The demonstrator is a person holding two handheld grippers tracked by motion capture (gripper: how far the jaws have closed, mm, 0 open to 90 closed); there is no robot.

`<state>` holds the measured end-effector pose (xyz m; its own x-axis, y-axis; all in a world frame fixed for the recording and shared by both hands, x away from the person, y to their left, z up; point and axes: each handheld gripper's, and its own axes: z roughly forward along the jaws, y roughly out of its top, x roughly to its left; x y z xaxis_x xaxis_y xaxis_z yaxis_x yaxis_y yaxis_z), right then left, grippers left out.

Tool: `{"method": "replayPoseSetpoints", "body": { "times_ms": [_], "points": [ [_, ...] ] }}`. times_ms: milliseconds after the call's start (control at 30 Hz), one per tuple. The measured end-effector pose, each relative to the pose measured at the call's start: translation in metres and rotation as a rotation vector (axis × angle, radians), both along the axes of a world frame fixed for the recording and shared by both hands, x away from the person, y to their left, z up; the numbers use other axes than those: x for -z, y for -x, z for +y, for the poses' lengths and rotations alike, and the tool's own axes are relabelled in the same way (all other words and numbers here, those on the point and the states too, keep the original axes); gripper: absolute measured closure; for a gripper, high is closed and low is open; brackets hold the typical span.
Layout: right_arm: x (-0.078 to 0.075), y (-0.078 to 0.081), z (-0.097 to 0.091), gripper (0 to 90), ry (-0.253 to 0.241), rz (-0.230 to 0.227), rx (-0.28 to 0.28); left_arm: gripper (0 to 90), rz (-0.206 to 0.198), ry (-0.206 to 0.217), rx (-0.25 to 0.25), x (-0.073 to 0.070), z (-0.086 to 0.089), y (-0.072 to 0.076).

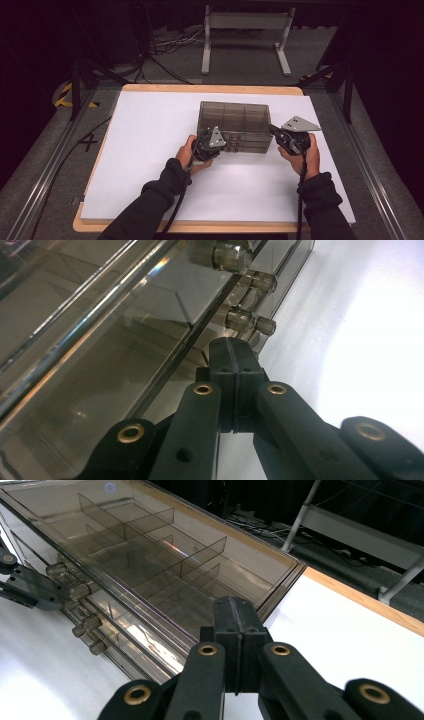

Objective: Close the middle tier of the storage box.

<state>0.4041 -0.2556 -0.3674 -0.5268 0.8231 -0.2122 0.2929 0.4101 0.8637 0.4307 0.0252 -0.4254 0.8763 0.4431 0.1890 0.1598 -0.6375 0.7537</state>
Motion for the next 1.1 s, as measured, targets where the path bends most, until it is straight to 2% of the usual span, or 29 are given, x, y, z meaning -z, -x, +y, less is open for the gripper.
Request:
{"method": "replayPoseSetpoints", "body": {
  "times_ms": [400,500,600,667,767,933,1100],
  "points": [
    [-0.001,0.006,0.005,88.8,0.059,-0.023,0.004,90.0,-0.028,0.019,-0.001,-0.007,0.003,0.002],
    [-0.003,0.009,0.002,88.1,0.052,-0.019,-0.002,90.0,-0.033,0.026,-0.011,-0.009,0.005,0.003],
    [-0.005,0.013,0.001,88.5,0.044,-0.026,0.001,89.0,-0.040,0.016,-0.015,-0.010,0.008,0.004],
    [-0.007,0.016,0.000,88.8,0.021,-0.028,-0.008,88.7,-0.046,0.013,-0.023,-0.012,0.012,0.004],
    [-0.008,0.019,0.001,88.8,0.023,-0.024,-0.020,88.6,-0.051,0.014,-0.028,-0.014,0.017,0.006],
    [-0.006,0.025,0.002,88.5,0.048,-0.011,-0.044,87.1,-0.074,0.005,-0.043,-0.017,0.028,0.011],
    [-0.001,0.029,0.002,88.1,0.074,0.003,-0.057,86.2,-0.070,0.000,-0.051,-0.015,0.039,0.015]
  ]
}}
